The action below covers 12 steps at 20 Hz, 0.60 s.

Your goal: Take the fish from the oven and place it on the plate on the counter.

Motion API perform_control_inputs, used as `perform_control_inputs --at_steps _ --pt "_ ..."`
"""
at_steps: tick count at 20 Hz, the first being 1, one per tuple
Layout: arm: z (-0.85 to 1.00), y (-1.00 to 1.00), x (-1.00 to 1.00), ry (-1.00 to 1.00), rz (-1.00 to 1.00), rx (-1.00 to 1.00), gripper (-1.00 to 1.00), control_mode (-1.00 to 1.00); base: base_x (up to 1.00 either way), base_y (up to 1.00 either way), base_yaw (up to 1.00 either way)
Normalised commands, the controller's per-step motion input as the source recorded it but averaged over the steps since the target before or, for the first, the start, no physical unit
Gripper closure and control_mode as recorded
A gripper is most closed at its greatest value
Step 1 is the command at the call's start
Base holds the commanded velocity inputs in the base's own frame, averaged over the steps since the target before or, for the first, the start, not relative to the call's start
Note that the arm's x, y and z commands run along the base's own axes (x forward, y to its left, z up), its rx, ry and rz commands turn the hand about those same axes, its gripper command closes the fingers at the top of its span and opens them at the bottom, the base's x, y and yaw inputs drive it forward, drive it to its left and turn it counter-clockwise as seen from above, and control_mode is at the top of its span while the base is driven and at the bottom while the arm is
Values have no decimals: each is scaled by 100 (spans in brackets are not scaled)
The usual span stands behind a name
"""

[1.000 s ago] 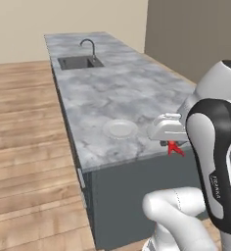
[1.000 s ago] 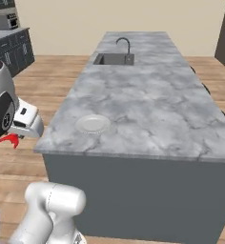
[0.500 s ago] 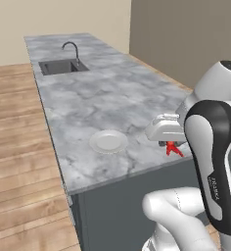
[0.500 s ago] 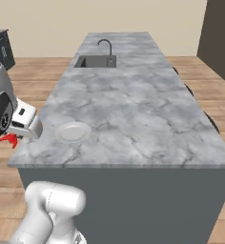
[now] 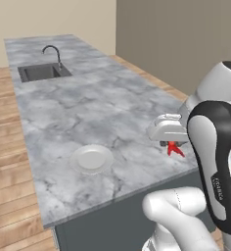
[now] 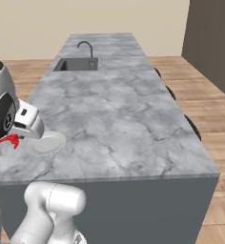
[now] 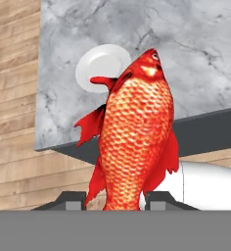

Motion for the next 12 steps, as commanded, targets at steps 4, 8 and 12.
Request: perform_control_inputs --at_steps 4,8,12 --pt "0 0 0 0 0 0 100 100 73 4 -14" --pt "0 0 0 0 0 0 100 100 23 6 -6" --pt "0 0 0 0 0 0 100 100 0 0 0"
